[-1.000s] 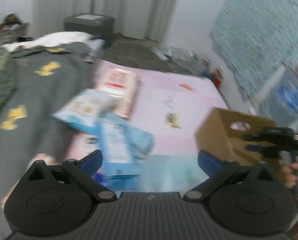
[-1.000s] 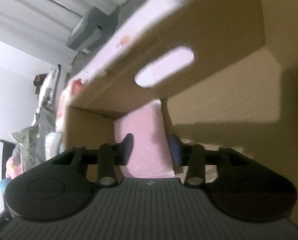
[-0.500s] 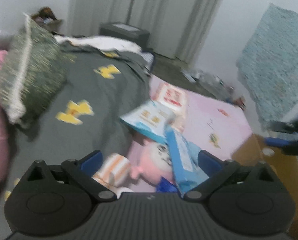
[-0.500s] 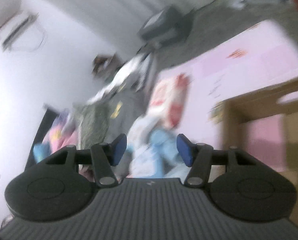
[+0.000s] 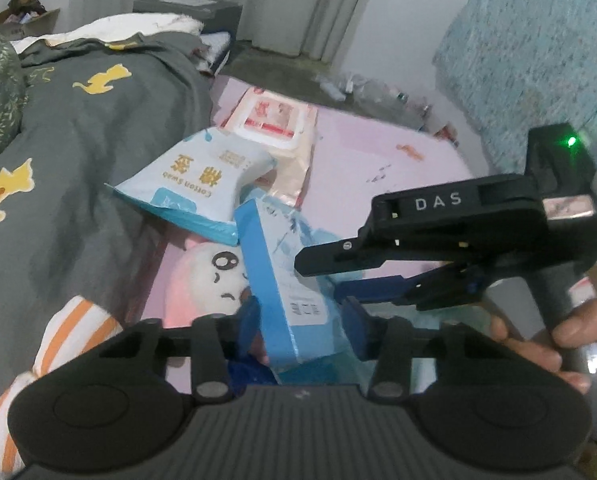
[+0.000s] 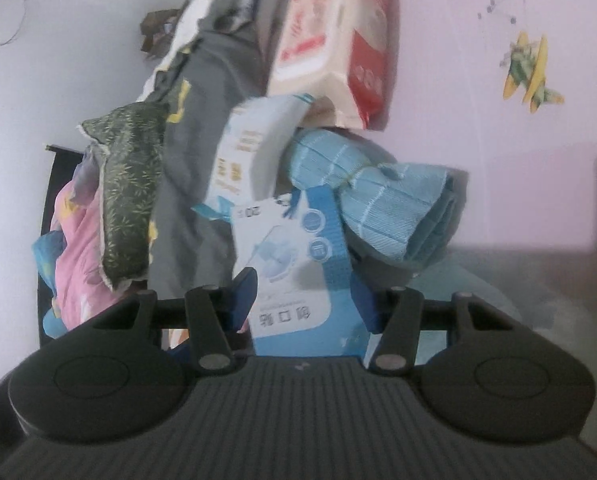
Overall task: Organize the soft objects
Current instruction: 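Grasp the blue boxed masks with the left tool from the bed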
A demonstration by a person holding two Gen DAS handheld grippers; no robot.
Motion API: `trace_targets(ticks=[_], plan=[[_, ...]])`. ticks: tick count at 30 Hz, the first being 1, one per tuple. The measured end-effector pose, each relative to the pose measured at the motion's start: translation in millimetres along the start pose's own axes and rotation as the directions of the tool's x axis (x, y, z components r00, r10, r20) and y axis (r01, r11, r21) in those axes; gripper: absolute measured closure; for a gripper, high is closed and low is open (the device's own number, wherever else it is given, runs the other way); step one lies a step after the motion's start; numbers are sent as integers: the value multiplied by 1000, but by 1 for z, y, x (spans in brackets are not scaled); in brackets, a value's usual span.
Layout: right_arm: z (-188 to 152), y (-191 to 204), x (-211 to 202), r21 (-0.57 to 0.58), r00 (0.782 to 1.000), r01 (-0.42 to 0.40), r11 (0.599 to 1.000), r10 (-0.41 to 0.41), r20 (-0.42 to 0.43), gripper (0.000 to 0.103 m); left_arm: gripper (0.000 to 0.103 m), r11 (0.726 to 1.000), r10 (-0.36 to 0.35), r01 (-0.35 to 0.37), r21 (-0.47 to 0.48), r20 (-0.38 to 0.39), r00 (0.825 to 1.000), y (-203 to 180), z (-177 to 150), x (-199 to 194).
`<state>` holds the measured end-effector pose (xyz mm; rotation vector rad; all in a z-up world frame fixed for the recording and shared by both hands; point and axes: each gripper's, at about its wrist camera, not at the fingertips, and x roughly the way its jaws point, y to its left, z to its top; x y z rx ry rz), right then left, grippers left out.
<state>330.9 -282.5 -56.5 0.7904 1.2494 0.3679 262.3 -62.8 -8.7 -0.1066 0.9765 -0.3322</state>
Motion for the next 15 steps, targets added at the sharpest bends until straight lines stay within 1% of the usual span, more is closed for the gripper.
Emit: trace_targets(ticks=[3, 5, 10, 15], plan=[[8, -5, 19, 17, 1000, 1, 1000, 0, -11, 50, 65, 999, 36, -36, 5, -13, 999, 3, 1, 9], [10, -9, 25, 33, 1000, -23, 999, 24, -13, 49, 68, 1000, 31, -31, -2, -7, 999, 8, 2, 9], [11, -16, 27, 61, 996, -80, 995, 82, -27, 49, 68, 1000, 15, -15, -26, -12, 1000, 16, 5, 9], [7, -15, 28, 68, 994, -106, 992, 109, -30, 50, 66, 999, 36, -36, -37, -5, 999, 14, 8, 8]])
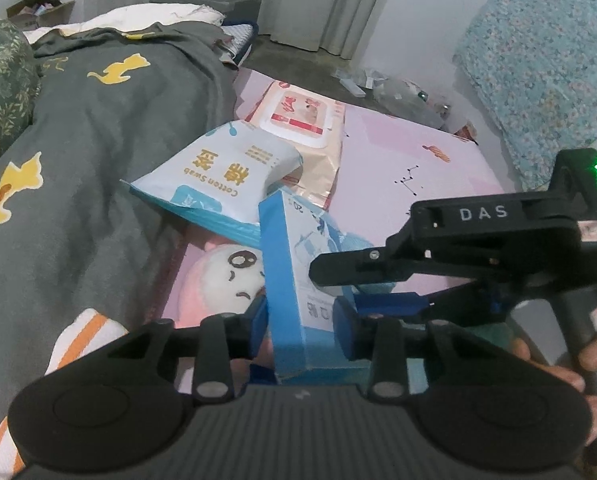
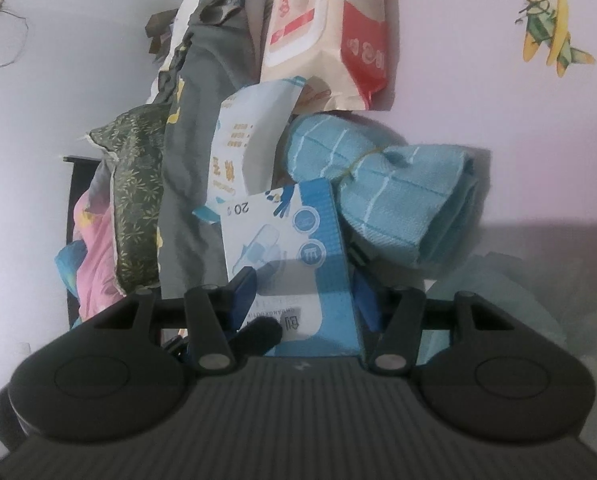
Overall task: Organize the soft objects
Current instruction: 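Grasp the blue boxed masks with the left tool from the bed, then carry the blue mask box into the cardboard box beside the sponge and release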
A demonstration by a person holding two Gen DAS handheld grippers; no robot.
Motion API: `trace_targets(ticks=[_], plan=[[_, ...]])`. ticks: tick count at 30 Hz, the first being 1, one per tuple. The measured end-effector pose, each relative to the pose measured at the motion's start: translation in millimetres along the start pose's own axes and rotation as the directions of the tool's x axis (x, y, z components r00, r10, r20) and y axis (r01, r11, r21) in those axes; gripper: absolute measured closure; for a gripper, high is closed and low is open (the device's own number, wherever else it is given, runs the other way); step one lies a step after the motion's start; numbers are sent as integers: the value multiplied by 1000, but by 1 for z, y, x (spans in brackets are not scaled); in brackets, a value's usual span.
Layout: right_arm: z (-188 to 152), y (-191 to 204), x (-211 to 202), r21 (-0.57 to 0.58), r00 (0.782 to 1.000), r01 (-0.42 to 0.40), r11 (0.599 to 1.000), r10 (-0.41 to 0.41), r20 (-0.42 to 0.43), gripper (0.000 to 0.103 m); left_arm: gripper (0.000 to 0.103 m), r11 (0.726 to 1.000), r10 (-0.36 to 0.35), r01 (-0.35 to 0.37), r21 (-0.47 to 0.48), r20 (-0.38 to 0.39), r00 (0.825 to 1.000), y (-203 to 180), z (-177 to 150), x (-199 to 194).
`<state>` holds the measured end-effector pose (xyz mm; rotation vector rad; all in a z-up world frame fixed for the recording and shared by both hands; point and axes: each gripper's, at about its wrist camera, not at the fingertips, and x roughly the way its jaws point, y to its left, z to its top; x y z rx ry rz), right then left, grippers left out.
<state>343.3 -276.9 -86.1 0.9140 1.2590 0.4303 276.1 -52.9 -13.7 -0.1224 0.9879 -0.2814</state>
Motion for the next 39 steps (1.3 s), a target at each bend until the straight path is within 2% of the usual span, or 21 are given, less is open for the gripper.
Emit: trace_targets(ticks=[8, 13, 17, 20, 24, 30, 33, 37, 39], plan=[[-11, 25, -24, -43, 999, -43, 998, 44, 25, 55, 66, 1000, 7, -8, 15, 67, 998, -12, 7, -41], [-20, 43, -59, -84, 993, -94, 992, 99, 60, 56, 66, 998, 8, -16, 55, 135, 991, -43, 12, -81], [-29, 46, -107, -105, 982, -145, 984, 156, 110, 56, 65, 995, -54, 40, 96, 150, 987, -78, 15, -103], [-37, 34, -151, -103, 970, -170, 980, 185, 158, 56, 65, 984, -130, 111, 136, 141, 981, -115, 15, -107], [-47, 1, -212, -74, 953, -171, 983, 184, 243, 56, 65, 964, -219, 201, 176, 90, 972, -168, 13, -89], [-51, -72, -286, 28, 932, -92, 995, 77, 354, 56, 65, 931, -301, 302, 207, -36, 953, -250, 3, -27], [-45, -110, -310, 87, 921, -41, 995, 4, 389, 55, 65, 923, -306, 320, 213, -97, 947, -281, -1, 9], [-33, -148, -322, 138, 911, 29, 990, -83, 404, 55, 63, 923, -269, 297, 244, -142, 953, -309, -4, 52], [-24, -160, -321, 141, 903, 80, 987, -132, 410, 55, 54, 930, -228, 261, 257, -152, 962, -317, -6, 69]])
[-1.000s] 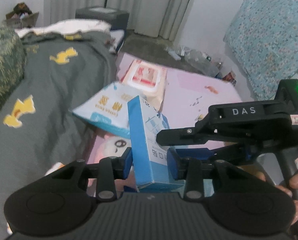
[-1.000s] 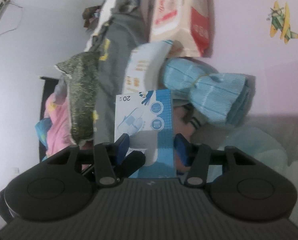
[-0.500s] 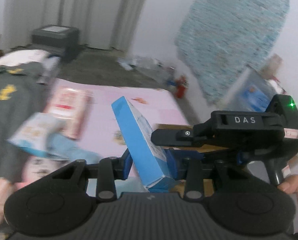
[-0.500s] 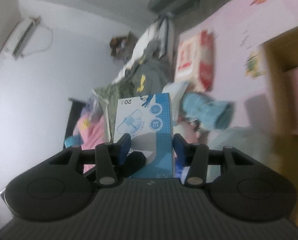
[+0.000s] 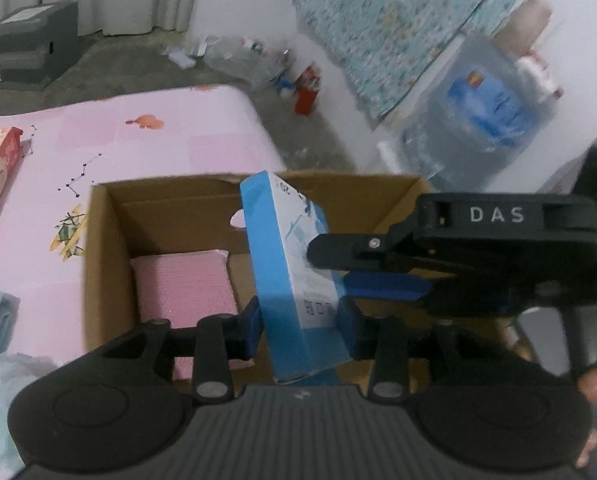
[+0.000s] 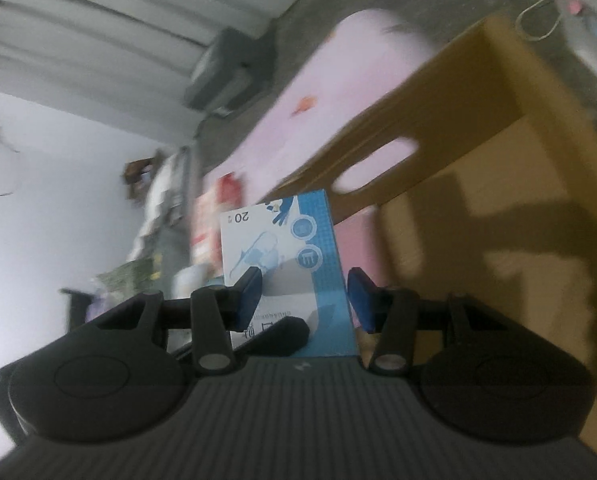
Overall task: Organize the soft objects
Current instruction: 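Carry the blue mask box into the cardboard box beside the sponge and release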
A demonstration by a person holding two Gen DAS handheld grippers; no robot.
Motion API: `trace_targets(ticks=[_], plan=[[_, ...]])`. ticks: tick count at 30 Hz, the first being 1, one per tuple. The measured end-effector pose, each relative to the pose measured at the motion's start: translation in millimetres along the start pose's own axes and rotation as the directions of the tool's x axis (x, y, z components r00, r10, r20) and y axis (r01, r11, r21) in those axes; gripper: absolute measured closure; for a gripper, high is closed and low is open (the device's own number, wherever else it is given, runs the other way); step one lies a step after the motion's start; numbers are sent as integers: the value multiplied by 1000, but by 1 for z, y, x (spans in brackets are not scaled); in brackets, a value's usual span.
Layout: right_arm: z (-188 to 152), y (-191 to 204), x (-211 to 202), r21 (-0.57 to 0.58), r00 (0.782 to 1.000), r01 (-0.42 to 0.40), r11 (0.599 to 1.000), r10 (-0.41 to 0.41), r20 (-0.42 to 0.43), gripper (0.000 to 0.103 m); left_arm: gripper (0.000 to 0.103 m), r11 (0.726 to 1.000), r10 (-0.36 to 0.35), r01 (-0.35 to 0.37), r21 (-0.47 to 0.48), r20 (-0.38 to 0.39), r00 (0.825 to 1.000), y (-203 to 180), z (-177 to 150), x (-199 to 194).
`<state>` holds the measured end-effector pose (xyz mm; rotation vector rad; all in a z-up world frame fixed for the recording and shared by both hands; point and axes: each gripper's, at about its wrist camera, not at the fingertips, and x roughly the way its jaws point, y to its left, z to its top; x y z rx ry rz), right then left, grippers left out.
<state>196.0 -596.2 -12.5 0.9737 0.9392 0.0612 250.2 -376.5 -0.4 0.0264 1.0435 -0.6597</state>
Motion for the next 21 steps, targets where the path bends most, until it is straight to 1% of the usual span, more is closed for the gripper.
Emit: trace_targets(ticks=[1, 2, 4, 7, 11, 14, 15, 17, 21], plan=[[3, -4, 3, -18, 1000, 24, 1000, -24, 7, 55, 46, 1000, 22, -22, 3, -7, 1000, -2, 1, 8], [6, -6, 7, -44, 998, 55, 998, -55, 18, 55, 41, 999, 44, -44, 5, -10, 999, -2, 1, 15], [8, -11, 16, -81, 994, 107, 991, -105, 31, 55, 40, 997, 78, -78, 3, -16, 997, 0, 2, 24], [8, -18, 25, -97, 990, 140, 985, -137, 39, 56, 39, 997, 71, -71, -24, -27, 997, 9, 2, 22], [7, -25, 28, -86, 989, 142, 986, -139, 45, 56, 34, 997, 72, -72, -14, -3, 997, 14, 2, 5], [6, -25, 22, -67, 990, 136, 988, -132, 55, 55, 28, 998, 66, -65, -13, 19, 998, 18, 2, -18], [6, -25, 17, -58, 990, 129, 990, -125, 58, 56, 27, 998, 64, -63, -16, 25, 998, 19, 1, -24], [3, -19, 12, -45, 992, 113, 993, -110, 63, 56, 25, 997, 69, -68, -24, 34, 997, 22, 0, -39], [-6, -6, -4, -48, 994, 85, 995, -81, 75, 55, 23, 996, 77, -75, -38, 59, 995, 33, -9, -69]])
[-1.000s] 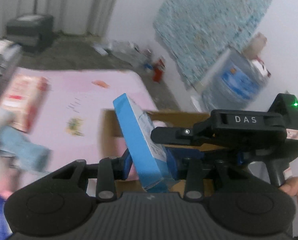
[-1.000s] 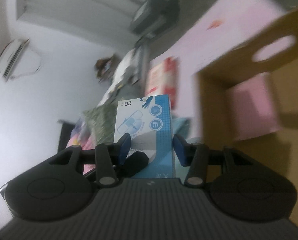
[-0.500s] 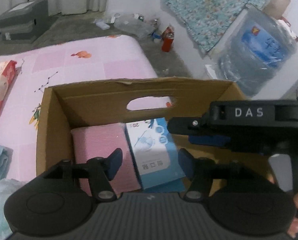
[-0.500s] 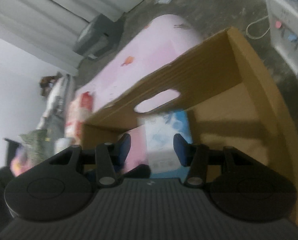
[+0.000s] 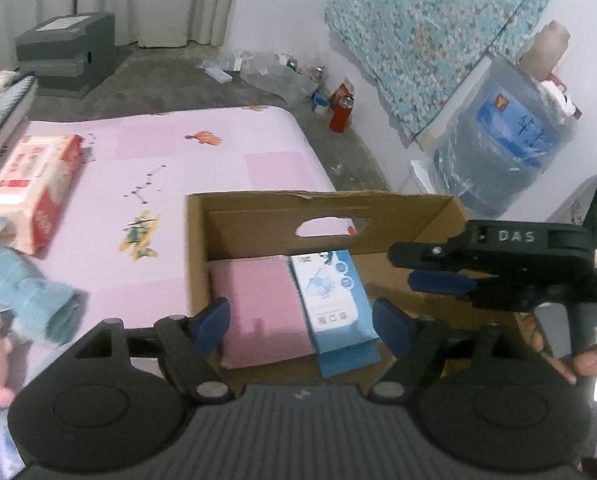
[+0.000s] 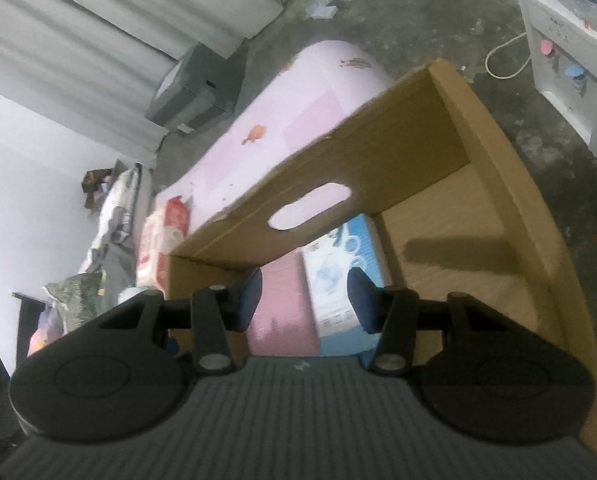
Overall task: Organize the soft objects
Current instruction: 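Carry the blue mask box into the cardboard box beside the sponge and release, then grasp the white cotton swab pack with the left tool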
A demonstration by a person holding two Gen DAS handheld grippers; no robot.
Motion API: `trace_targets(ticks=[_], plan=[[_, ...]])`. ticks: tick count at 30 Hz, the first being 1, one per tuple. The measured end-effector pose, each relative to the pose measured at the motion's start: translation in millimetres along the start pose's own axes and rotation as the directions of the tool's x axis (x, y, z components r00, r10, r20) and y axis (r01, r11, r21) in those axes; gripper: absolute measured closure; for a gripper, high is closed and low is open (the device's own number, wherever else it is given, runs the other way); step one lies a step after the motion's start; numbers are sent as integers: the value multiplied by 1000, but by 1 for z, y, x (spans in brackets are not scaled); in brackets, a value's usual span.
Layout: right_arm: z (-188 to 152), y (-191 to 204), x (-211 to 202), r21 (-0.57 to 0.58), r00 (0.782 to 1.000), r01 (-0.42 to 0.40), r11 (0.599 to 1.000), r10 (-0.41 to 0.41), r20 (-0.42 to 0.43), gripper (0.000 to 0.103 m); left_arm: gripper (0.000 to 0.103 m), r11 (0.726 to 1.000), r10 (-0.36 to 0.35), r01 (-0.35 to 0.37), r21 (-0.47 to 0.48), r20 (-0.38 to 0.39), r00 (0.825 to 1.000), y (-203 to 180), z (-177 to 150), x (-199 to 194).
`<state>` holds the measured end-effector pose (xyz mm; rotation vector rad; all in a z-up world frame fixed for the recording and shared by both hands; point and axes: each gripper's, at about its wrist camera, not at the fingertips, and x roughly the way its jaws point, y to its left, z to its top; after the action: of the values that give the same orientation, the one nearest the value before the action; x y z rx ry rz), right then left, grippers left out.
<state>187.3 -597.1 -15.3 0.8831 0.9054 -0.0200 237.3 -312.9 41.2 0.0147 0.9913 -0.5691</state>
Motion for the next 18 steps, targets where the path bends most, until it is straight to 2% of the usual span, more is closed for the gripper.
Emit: trace_targets(ticks=[5, 10, 13, 18], plan=[[-14, 31, -15, -29, 999, -46, 998, 46, -12, 55, 21, 1000, 18, -17, -21, 42, 999, 22, -8, -39], [-33, 79, -19, -85, 994, -101, 991, 97, -49, 55, 18, 997, 70, -67, -39, 101, 992, 54, -19, -81], [-46, 112, -13, -114, 988, -140, 984, 131, -84, 55, 17, 993, 117, -112, -44, 129, 985, 77, -28, -104], [-66, 164, 8, -141, 973, -198, 970, 178, -145, 54, 14, 976, 215, -207, -63, 171, 962, 126, -44, -142]])
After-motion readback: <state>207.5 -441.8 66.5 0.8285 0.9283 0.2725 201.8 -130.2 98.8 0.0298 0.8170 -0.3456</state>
